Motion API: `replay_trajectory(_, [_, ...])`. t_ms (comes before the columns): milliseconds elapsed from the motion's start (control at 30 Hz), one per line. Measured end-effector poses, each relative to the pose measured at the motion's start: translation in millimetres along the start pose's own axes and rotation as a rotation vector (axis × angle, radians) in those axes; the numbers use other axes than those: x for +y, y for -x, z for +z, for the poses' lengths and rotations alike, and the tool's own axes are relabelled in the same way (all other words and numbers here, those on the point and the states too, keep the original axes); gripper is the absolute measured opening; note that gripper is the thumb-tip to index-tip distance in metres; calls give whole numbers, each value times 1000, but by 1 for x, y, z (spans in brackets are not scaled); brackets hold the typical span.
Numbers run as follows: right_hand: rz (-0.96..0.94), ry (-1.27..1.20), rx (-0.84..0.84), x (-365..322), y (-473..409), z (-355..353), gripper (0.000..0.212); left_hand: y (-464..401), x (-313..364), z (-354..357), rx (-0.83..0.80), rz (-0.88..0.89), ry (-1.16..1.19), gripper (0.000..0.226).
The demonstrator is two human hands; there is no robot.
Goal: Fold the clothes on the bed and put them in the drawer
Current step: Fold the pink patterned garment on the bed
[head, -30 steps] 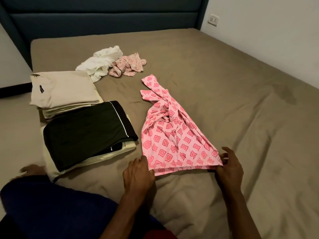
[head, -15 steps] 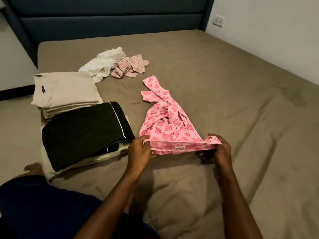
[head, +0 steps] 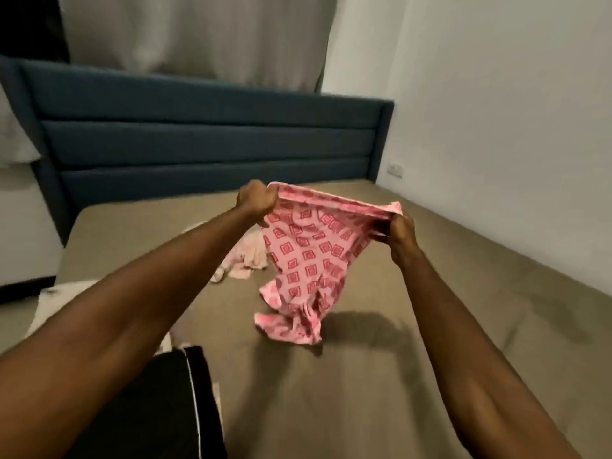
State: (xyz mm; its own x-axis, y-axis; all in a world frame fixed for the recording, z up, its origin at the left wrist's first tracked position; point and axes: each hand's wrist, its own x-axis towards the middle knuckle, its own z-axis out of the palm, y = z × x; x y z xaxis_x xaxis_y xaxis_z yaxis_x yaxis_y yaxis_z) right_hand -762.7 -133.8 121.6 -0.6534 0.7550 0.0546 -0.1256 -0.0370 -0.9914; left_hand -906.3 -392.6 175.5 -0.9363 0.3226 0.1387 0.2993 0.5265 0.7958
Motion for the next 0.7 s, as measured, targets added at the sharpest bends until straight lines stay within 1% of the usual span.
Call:
replay_trajectory(133, [-151,-309,68,-98,-59,21,36,-58,95,-47,149,182,6,58])
replay_trajectory(200, [-228,-390,67,-123,-72,19,28,-71,116,-56,171,243,-10,56])
replay_trajectory(267, [-327,-423,52,-147,-72,16,22,-76,131,-62,232,305,-23,55])
replay_trajectory(367, [-453,-352,69,-162,-57,6,26,-65,136,-65,258,355,23,49])
replay_trajectory(467, [-507,-251,108,-143,-22,-15,32,-16,117,-55,313,412,-4,40])
replay_trajectory(533, [-534,-161,199,-113,14,-35,37,25,89,-40,353,471,-101,36])
replay_trajectory(600, [-538,-28,346,-66,69,-59,44,80,48,-19,326,495,-137,30])
replay_trajectory(667, [-525,77,456,-4,140,-84,48,143,-10,11,242,430,-147,25])
replay_trajectory(700, [-492,129,479,30,171,-94,52,171,-40,26,189,392,-166,24])
